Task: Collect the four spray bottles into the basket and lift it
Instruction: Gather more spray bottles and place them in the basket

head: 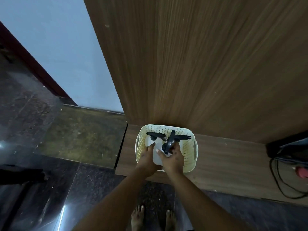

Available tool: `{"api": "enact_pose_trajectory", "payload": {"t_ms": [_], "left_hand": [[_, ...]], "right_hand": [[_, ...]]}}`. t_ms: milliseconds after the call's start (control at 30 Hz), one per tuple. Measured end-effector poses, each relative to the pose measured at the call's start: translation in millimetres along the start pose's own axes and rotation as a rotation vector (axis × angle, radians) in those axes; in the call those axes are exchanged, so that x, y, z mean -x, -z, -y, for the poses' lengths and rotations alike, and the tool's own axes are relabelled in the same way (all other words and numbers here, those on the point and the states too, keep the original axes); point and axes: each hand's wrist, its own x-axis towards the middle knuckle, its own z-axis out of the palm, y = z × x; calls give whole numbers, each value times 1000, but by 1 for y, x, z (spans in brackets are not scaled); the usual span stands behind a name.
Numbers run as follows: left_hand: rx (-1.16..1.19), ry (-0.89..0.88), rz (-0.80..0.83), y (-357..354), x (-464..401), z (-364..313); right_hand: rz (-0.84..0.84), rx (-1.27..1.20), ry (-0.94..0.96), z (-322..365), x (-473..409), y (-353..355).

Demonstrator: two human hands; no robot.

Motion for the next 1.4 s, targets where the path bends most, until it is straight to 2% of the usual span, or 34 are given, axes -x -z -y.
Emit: {"api": "enact_pose_trajectory", "payload": {"t_ms": [167,467,600,733,900,1067,1267,1333,1400], "left_hand": [[-164,13,168,3,-27,22],[-296,-15,247,-7,-59,39],[-327,30,304,-10,-67,43],[-333,77,315,-12,-70,46],[-381,50,317,-13,-71,45],[-382,15,305,-14,-70,48],[-332,29,300,-2,-71,50],[-298,21,229,6,-70,46],[-235,-32,39,15,-68,34]], "right_hand": [[-26,60,-22,-16,-4,-21],[-26,68,-180,-41,-14,-47],[60,34,-230,-43,-17,-52],[66,56,-228,-45,-19,-54],[73,119,-232,-51,-22,-56],[57,243,-127,-53,-18,-62],[113,286,-100,-49,-23,-65],[110,303,-85,-50,-21,-64],[86,284,-101,-51,-21,-62]]}}
